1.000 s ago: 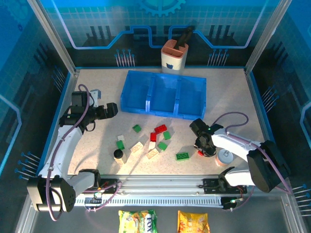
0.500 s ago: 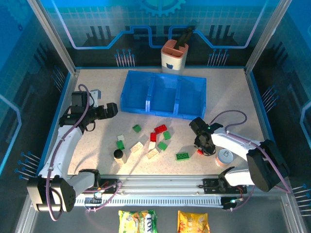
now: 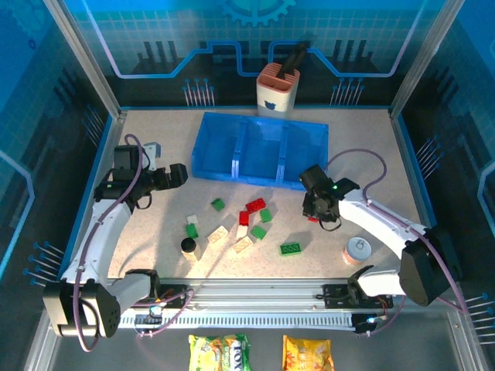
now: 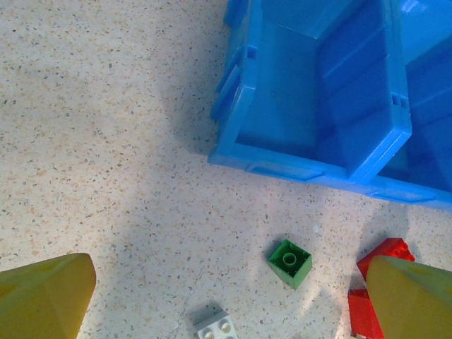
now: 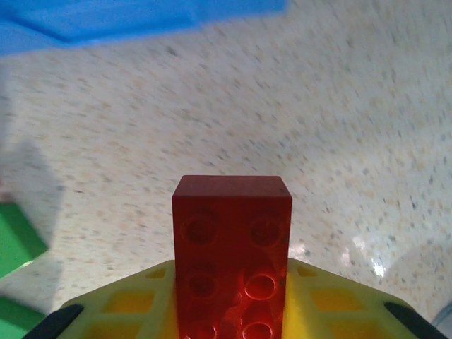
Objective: Sort the legos into containers by color
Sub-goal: Place the lego in the container.
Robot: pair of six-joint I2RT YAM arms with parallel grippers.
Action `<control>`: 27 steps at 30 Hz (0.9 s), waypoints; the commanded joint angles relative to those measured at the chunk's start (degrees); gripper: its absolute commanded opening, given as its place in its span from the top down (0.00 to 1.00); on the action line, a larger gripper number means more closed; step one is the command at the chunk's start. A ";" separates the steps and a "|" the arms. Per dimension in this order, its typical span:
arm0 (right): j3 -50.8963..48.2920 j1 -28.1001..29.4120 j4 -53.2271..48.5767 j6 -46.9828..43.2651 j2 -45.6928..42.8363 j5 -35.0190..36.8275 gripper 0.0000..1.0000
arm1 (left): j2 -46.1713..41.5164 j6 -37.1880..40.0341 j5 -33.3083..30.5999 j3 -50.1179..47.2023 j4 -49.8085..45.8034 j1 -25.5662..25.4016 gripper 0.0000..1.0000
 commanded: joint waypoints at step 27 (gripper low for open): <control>36.55 -15.51 -0.51 -32.71 36.48 -6.92 0.62 | -2.61 0.93 -1.32 -1.57 -1.12 0.27 0.01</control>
